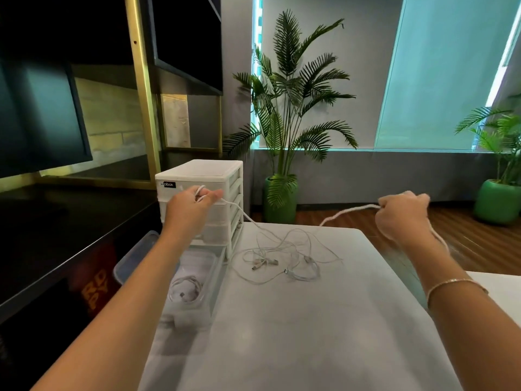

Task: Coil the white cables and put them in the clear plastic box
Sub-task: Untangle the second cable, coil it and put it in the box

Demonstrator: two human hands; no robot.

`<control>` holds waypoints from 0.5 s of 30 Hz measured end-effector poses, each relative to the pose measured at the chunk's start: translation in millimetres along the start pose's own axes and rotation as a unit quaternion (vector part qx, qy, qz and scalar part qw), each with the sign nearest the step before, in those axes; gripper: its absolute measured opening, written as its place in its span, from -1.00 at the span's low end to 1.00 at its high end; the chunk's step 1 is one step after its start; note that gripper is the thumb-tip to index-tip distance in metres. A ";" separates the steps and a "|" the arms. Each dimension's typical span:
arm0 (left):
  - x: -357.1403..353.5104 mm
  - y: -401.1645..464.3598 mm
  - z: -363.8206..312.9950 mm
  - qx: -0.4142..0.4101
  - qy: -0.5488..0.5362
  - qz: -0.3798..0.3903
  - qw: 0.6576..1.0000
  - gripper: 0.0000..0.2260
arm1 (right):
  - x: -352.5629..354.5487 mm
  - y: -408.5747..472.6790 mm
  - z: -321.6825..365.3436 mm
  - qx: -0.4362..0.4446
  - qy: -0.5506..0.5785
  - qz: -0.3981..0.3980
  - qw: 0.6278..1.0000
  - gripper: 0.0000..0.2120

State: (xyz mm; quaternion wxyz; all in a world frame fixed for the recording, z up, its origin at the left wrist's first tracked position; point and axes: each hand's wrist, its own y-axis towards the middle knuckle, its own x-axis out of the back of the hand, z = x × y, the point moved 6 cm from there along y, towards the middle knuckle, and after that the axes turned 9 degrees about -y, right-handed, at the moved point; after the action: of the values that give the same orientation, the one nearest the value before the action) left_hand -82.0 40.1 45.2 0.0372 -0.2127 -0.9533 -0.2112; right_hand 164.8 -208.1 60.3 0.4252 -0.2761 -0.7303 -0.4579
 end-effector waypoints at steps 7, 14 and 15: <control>-34.0 -15.8 -4.7 -0.011 -0.008 0.056 0.998 -0.77 | -30.8 -41.8 66.4 0.141 0.086 0.118 0.979 -0.64; -65.5 -30.0 -0.1 -0.011 -0.007 0.089 0.996 -0.65 | -33.2 -58.7 91.0 0.112 0.314 0.175 0.926 -0.63; -69.7 -31.8 1.8 -0.007 -0.003 0.100 0.995 -0.64 | -27.7 -57.2 87.8 0.083 0.389 0.181 0.900 -0.65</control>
State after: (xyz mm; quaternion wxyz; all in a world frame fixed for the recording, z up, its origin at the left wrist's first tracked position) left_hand -32.3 -12.4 20.0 0.0541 -0.3081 -0.9258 -0.2122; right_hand 100.6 -153.7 -8.0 0.7721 -0.1669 -0.4795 -0.3822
